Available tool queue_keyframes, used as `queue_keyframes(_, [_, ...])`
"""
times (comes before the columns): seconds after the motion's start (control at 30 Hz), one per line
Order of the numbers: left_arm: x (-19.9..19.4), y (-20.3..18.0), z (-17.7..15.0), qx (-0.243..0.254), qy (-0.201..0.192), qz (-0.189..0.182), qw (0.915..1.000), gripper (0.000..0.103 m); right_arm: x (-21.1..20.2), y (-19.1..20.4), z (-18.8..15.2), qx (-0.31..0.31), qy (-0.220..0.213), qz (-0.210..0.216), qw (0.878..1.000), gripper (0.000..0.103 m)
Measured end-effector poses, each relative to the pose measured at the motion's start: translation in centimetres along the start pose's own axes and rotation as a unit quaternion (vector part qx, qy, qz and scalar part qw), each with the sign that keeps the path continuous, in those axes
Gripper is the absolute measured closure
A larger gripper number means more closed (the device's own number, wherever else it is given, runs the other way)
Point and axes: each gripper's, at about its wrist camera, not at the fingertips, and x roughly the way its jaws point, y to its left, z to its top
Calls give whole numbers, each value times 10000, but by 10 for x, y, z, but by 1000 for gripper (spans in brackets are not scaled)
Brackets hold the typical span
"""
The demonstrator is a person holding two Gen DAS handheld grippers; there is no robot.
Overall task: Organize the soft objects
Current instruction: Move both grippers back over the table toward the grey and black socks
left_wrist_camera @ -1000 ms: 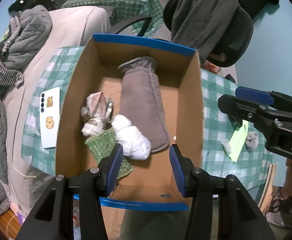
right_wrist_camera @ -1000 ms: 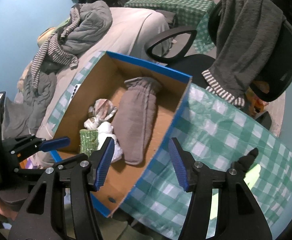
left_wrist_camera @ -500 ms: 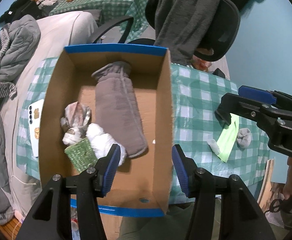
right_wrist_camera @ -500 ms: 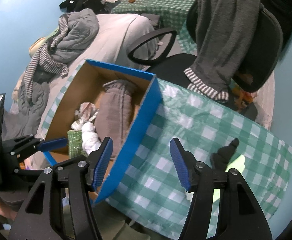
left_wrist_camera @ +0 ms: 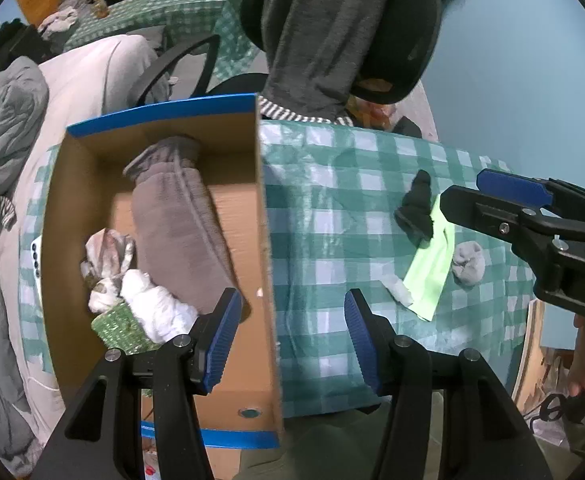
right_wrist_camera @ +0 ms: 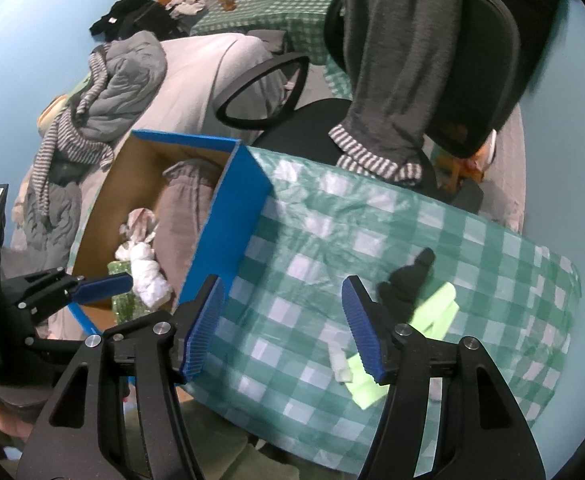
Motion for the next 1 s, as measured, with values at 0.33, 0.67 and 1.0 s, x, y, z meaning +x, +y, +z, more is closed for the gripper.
queue_keyframes(0.33, [7, -28, 11, 305, 44, -71, 9995, 48, -10, -30, -12, 287, -23, -158, 9995, 41])
queue_keyframes(0.67, [20, -58, 22, 626, 147, -118, 9979, 46, -15, -66, -30, 654, 31, -337, 9973, 41])
queue_keyframes(1.0, [47, -89, 33, 984, 384, -167, 9943, 43, -11, -119, -62, 1167, 208, -590, 9912, 41])
